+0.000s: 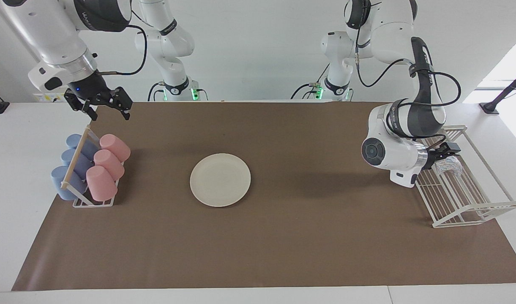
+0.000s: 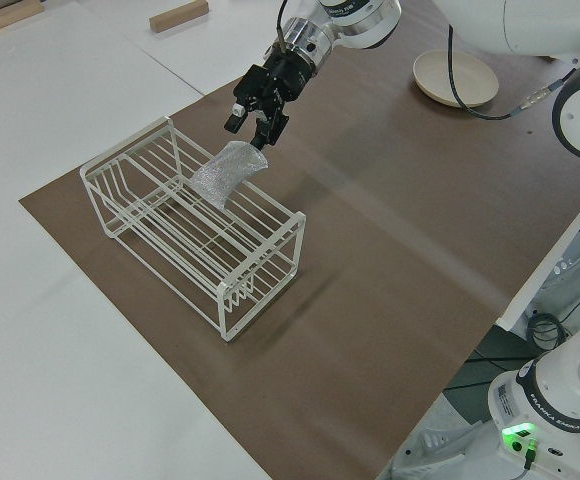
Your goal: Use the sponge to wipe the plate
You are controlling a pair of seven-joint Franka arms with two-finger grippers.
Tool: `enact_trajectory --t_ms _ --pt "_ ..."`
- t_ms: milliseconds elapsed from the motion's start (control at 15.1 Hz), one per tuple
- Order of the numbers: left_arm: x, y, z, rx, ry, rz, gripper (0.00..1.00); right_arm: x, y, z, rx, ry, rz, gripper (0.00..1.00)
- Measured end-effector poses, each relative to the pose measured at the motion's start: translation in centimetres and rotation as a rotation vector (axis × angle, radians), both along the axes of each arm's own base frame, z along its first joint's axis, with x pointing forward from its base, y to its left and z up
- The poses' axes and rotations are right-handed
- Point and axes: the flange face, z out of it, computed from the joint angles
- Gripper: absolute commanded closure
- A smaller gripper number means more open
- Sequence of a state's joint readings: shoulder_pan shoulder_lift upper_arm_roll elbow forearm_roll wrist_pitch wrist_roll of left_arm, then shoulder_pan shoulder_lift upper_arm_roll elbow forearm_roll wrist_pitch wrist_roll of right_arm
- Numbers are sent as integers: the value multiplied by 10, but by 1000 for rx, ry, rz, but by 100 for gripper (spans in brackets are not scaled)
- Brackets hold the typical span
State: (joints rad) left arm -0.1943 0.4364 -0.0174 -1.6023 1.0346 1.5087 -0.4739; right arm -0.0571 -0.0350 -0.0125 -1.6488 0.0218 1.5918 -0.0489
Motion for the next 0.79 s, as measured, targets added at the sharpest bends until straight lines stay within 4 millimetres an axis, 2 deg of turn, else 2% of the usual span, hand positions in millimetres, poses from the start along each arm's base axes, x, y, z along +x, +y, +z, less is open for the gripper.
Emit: enact_trajectory --t_ms 198,397,529,793 --pt "-1 -2 -2 -21 -11 12 0 0 0 0 0 1 0 0" --pt "-3 -8 2 -127 -23 67 0 0 0 0 0 5 0 0" --pt "-5 -9 21 -248 -53 129 0 -1 1 -1 1 12 1 0" --pt "-21 -5 88 -511 -139 235 0 -4 1 0 2 28 1 0"
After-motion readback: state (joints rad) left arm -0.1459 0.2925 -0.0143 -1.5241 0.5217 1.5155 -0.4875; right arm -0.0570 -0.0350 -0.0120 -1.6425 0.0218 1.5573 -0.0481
